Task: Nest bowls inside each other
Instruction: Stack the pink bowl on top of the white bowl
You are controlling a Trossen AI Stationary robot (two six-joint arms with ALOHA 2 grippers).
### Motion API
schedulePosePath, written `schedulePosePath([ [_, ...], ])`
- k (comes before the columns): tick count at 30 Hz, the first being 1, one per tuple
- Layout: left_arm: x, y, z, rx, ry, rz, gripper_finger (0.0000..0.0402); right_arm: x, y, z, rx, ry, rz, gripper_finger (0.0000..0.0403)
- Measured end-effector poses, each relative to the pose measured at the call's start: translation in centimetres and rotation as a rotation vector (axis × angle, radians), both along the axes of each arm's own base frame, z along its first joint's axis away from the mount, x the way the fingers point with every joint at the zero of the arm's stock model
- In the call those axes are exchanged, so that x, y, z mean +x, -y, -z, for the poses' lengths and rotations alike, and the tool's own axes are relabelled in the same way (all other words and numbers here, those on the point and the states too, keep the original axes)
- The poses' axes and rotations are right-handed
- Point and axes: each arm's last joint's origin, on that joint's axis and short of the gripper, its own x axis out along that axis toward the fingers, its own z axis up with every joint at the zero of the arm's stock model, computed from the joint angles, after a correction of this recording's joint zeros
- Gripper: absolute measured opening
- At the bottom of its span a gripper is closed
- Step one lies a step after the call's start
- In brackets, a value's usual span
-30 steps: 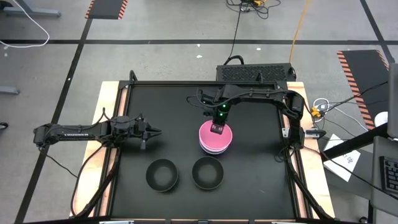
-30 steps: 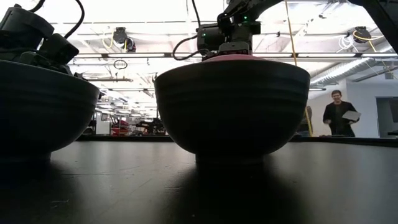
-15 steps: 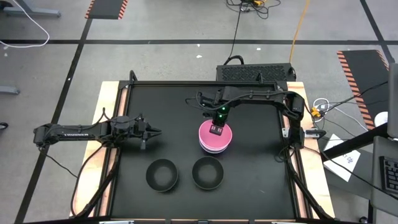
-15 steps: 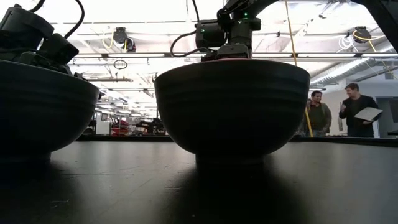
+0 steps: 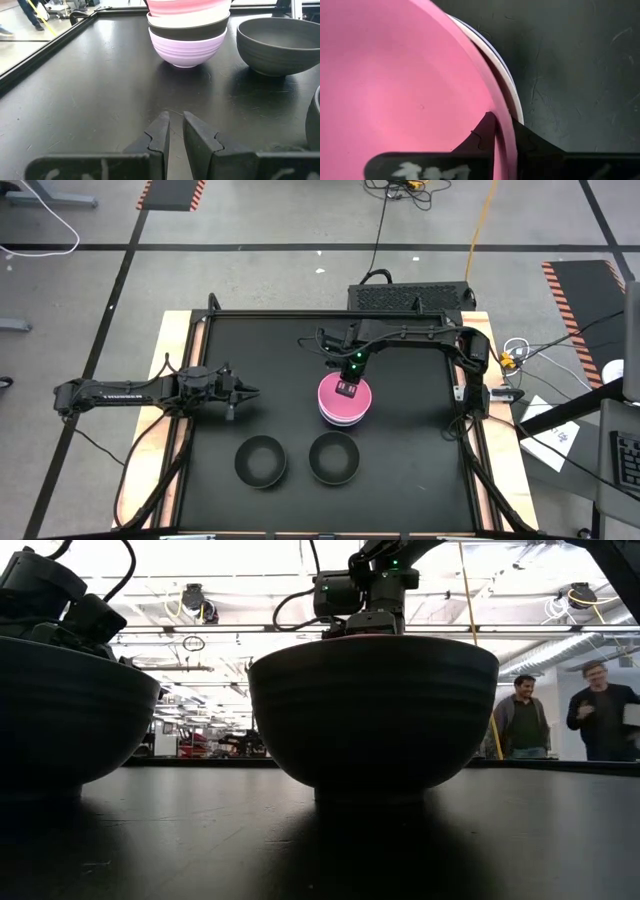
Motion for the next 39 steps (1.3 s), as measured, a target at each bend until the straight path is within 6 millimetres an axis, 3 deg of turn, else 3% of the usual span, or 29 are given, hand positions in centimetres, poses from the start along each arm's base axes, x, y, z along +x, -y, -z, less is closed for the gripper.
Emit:
schedulePosePath([
  [8,0.0,0.0,0.0,-0.002,0.000,0.002,0.0056,0.0,0.0,0.0,0.004,-0.001,0.003,0.0013],
  [27,0.0,0.0,0.0,-0.002,0.000,0.006,0.0056,0.4,-0.9,0.1,0.027,0.020,-0.008,0.0114],
  [39,0.0,0.0,0.0,-0.003,0.000,0.006,0.0056,0.9,-1.9,0.0,0.012,0.049,-0.058,0.0147],
])
